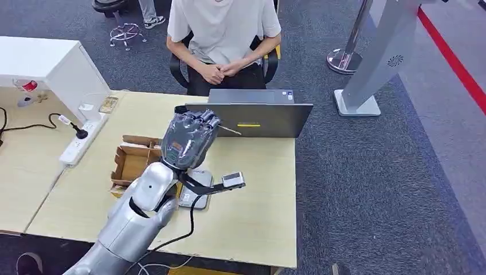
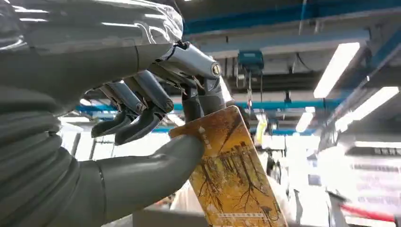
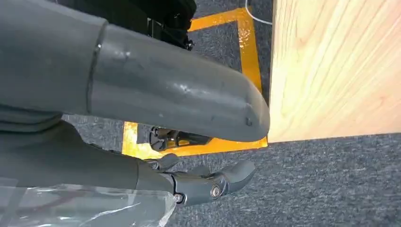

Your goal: Pass the card to the sensor for recognition and then transmit it.

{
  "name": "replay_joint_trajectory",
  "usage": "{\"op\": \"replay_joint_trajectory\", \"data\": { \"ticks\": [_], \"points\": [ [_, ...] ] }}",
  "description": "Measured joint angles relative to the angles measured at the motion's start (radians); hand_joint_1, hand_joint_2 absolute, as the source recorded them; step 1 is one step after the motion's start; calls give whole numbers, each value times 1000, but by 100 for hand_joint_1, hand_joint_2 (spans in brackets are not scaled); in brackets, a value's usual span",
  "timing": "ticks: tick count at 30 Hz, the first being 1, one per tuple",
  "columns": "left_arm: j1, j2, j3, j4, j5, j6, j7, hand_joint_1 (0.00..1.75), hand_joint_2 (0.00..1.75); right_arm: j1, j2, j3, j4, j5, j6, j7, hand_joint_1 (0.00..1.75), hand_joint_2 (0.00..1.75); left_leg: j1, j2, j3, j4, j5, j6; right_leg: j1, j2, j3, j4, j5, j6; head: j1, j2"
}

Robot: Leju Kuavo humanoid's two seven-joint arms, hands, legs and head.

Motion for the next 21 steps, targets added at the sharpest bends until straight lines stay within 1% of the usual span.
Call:
{"op": "replay_joint_trajectory", "data": {
  "ticks": [2, 5, 13, 16, 21],
  "points": [
    [11, 1, -23, -18, 3, -40, 16, 175, 175, 6, -2, -10, 0, -10, 1, -2, 0, 0, 0, 0, 0, 0, 0, 0, 0, 0, 0, 0, 0, 0, 0, 0],
    [37, 3, -48, -44, 5, -75, 39, 175, 175, 17, -7, -24, 2, -25, 1, -7, 0, 0, 0, 0, -1, 0, 0, 0, 0, 0, 0, 0, 0, 0, 0, 0],
    [64, 19, -79, -82, 6, -86, 45, 175, 175, 30, -13, -42, 4, -27, 2, -14, 0, 0, 0, 0, -1, 0, 0, 0, 0, 0, 0, 0, 0, 0, 0, 0],
    [80, 27, -82, -92, 1, -120, 75, 175, 175, 32, -14, -53, 4, -48, 0, -18, 0, 0, 0, 0, 0, 0, 0, 0, 0, 0, 0, 0, 0, 0, 0, 0],
    [122, 51, -86, -113, -7, -125, 88, 175, 175, 41, -13, -67, 5, -59, -3, -23, 0, 0, 0, -1, -1, 0, 0, 0, 0, 0, 0, 0, 0, 0, 0, 0]
  ]
}}
